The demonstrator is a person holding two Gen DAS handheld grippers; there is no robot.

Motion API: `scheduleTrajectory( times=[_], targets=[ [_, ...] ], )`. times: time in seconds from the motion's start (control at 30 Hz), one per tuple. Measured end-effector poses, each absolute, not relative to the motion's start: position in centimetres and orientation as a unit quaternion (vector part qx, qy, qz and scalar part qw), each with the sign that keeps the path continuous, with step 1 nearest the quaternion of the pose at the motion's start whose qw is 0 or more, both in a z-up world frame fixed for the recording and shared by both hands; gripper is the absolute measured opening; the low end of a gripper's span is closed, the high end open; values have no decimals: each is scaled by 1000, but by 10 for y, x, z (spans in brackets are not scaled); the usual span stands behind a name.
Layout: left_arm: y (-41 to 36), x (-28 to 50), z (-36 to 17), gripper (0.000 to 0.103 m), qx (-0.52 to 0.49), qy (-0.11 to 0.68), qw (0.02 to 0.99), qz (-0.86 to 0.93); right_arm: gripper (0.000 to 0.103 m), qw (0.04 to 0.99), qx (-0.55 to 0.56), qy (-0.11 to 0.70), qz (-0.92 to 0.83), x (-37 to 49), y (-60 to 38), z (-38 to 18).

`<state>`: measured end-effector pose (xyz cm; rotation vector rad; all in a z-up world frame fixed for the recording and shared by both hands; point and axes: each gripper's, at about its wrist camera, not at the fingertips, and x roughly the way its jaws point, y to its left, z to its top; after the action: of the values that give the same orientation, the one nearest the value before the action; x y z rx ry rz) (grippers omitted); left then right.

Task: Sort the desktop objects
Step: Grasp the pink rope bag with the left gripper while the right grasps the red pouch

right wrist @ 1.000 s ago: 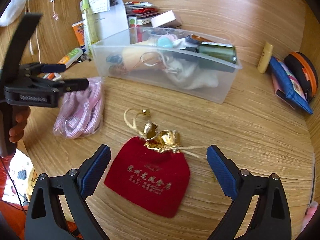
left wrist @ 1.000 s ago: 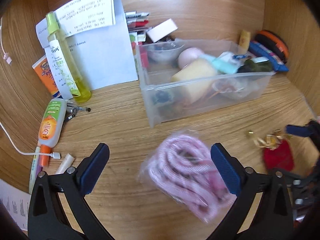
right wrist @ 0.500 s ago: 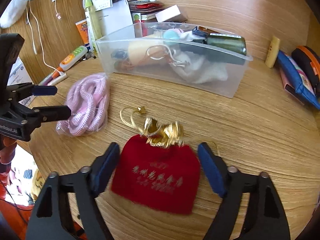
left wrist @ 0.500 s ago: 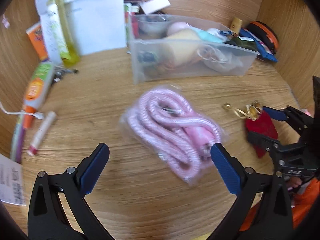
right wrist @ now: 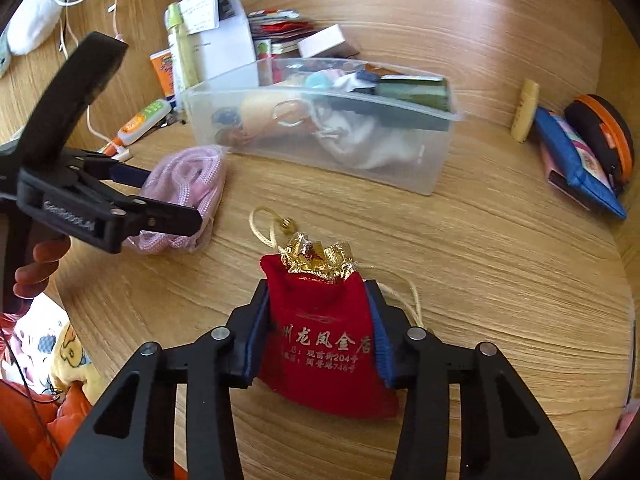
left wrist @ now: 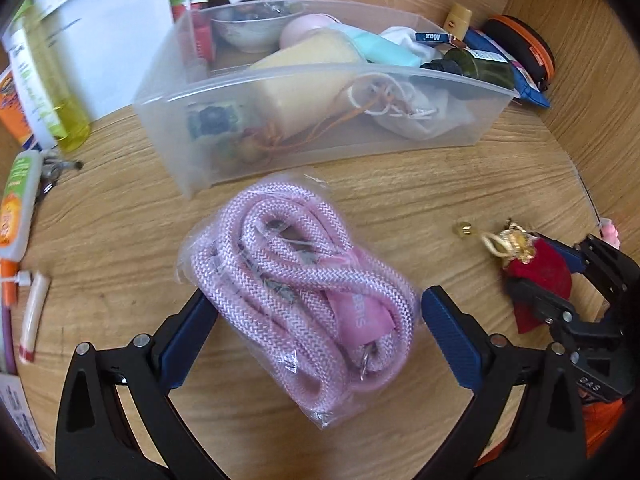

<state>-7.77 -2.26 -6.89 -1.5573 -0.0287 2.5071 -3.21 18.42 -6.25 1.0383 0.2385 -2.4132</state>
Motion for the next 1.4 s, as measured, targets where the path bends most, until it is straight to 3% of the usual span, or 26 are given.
scheduleTrajectory(
  times=[0.67, 0.73, 0.97, 1.4],
  targets=[
    [6, -108, -75, 102, -502, 6, 17, 865, 40, 235, 359, 71, -901, -48, 204, -43],
    [4, -105, -74, 97, -495, 6, 17, 869, 40, 235, 358, 72, -901, -49, 203, -42],
    [-12, -87, -68, 65, -475, 13, 30, 879, 40, 245, 359, 69, -898, -58, 196, -37],
    [-36, -47, -49, 58, -431, -9, 22, 902, 40, 249, 345, 74, -902, -62, 175, -24]
  ],
)
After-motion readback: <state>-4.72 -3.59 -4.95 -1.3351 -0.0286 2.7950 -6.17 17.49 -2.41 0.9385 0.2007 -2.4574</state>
